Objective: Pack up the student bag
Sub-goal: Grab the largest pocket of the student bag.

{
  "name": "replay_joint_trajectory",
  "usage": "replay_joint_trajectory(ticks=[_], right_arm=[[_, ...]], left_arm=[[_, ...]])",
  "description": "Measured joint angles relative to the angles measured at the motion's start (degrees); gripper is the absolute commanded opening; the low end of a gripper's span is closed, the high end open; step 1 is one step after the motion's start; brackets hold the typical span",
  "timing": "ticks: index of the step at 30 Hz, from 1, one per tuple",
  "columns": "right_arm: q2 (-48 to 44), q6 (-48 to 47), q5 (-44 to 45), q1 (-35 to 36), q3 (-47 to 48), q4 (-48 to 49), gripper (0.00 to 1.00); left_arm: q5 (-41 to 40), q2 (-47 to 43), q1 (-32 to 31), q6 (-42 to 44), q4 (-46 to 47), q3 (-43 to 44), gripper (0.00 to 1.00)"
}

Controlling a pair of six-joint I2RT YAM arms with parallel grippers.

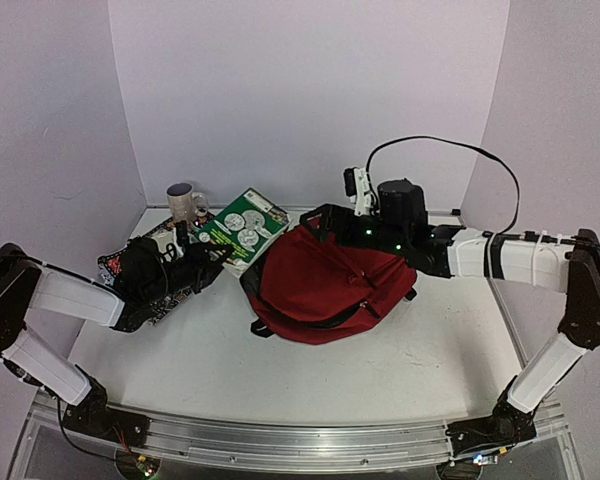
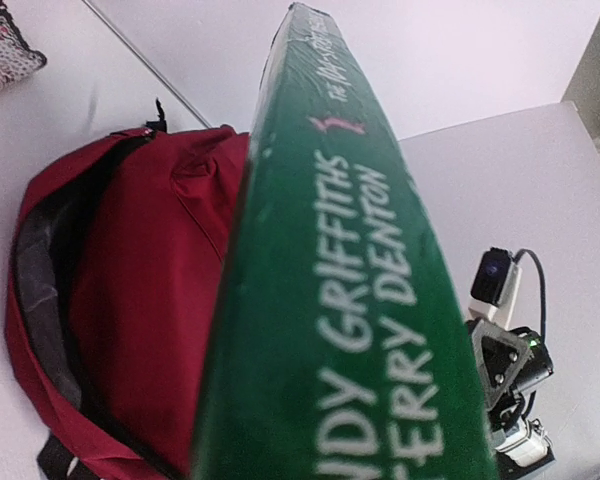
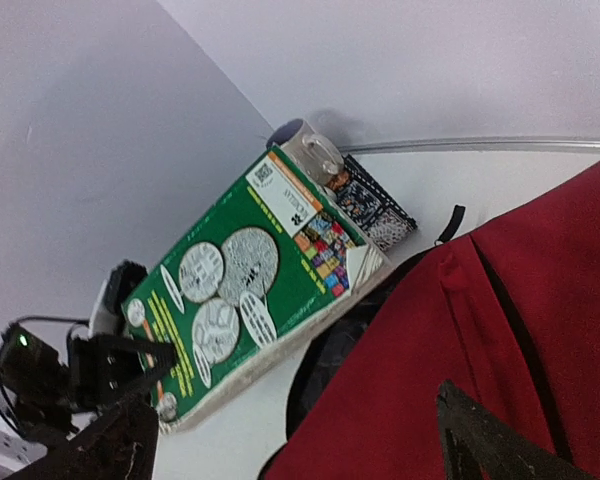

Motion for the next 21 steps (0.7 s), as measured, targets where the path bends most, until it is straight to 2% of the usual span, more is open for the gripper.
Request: replay_joint_trajectory(ticks=[9, 13, 21], right_arm=[[0.67, -24.55, 2.67, 3.87, 10.04, -26.33, 0.98], [4.2, -32.19, 6.54, 7.76, 14.97, -35.1, 0.98], [14.26, -41.82, 16.38, 16.39, 24.2, -46.68, 0.97]], left_arm=[[6.48, -1.81, 7.87, 0.01, -7.36, 0.02, 0.0], [10.18, -1.81, 10.59, 0.22, -10.01, 0.04, 0.0], [13.61, -4.48, 16.69, 3.23, -18.87, 0.26, 0.0]])
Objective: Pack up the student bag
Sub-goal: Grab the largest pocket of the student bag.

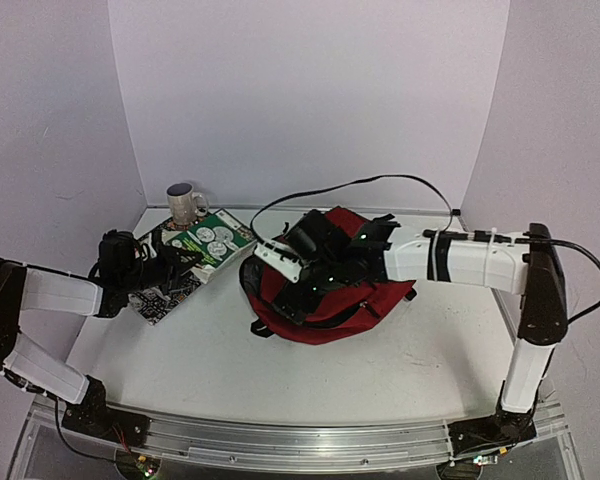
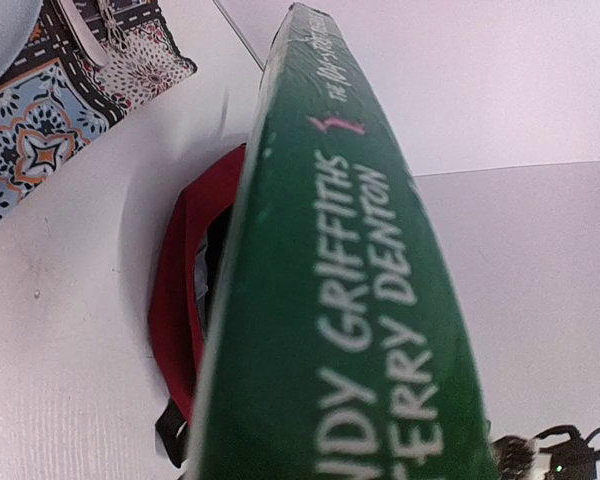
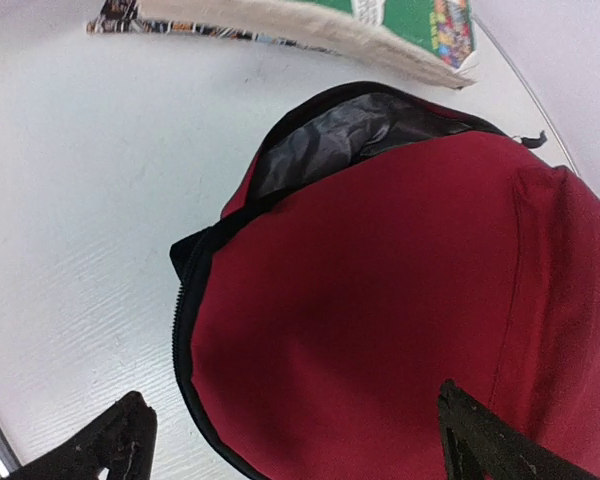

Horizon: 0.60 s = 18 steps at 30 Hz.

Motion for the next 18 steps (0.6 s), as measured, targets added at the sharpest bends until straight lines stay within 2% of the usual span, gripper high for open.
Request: replay_joint_trajectory(ticks=[8, 13, 16, 18], right_arm=[[11.22, -4.54, 10.5, 5.55, 9.94, -7.07, 0.92], [15.47, -6.13, 18.25, 6.35, 13.47, -8.82, 0.83], [16.57, -6.49, 22.78, 6.35, 13.99, -9.16, 0.73], [16.67, -6.79, 24.95, 6.35, 14.03, -9.24, 0.63]], left_arm=[[3.16, -1.53, 3.6, 1.65, -3.01, 0.02, 0.0], [4.68, -1.71, 4.32, 1.85, -4.26, 0.02, 0.0], [5.2, -2.01, 4.32, 1.85, -5.2, 0.02, 0.0], [5.51, -2.25, 4.32, 1.87, -5.3, -0.12, 0.0]])
